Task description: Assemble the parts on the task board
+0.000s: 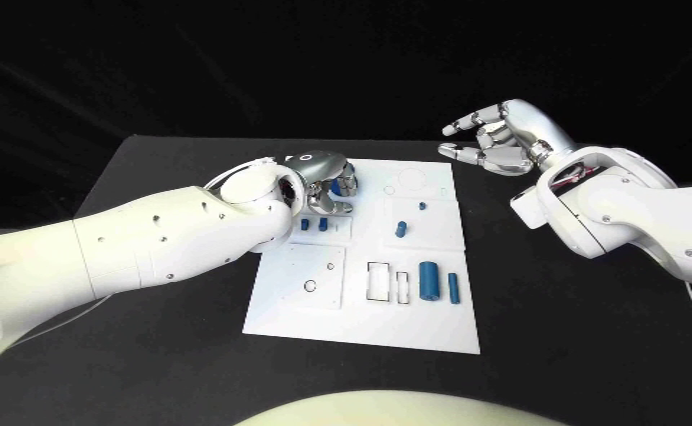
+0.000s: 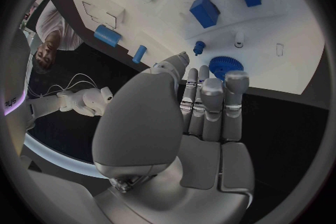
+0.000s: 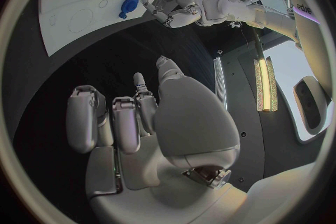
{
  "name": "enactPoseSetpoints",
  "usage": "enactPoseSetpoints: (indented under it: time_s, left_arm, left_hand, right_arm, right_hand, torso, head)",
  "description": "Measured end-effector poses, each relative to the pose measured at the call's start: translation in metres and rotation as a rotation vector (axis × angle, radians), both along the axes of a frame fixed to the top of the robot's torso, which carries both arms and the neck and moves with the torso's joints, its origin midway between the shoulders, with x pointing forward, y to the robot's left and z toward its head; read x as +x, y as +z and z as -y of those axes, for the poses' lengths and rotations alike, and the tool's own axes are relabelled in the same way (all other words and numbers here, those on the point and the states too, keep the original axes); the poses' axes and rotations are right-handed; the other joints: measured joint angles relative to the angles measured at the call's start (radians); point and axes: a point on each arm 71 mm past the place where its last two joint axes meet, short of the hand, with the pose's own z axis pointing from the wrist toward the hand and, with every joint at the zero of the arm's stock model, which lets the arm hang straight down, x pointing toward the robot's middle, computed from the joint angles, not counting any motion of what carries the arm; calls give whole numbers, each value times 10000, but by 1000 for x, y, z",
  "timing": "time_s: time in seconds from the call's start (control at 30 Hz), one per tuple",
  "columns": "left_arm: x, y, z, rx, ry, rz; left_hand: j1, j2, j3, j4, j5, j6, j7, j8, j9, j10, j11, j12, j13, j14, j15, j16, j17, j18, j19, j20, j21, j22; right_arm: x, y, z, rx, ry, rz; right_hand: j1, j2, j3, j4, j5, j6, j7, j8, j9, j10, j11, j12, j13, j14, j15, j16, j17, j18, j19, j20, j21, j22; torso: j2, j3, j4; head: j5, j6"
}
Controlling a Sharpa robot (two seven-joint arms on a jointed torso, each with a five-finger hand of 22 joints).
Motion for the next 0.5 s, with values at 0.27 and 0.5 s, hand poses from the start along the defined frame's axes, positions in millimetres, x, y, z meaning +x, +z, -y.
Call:
enactPoseSetpoints:
  time_s: [0.27,0.5]
  left_arm:
    - [4,-4,2,425,81,-158]
    - [6,-7,4,648,106,-270]
  left_hand:
    - [0,0,95,-39,0,49,49,-61,-122,160,17,-164,-96,91,24,284,223,1,136,-7,183,246]
    - [0,1,152,-41,-1,48,49,-150,-183,274,-18,-233,-134,139,3,380,273,1,184,-2,299,381]
  right_arm:
    - [0,0,0,4,10,0]
    - [-1,0,0,8,19,3]
  right_hand:
    - [0,0,0,0,0,0,0,0,0,0,0,0,0,0,0,0,-1,0,0,0,0,-1]
    - [0,0,0,0,0,0,0,0,1,0,0,0,-1,0,0,0,-1,0,0,0,0,-2]
  torso:
    - [2,4,4]
    - [5,4,5]
  head:
    - [-18,-12]
    - [-38,-32]
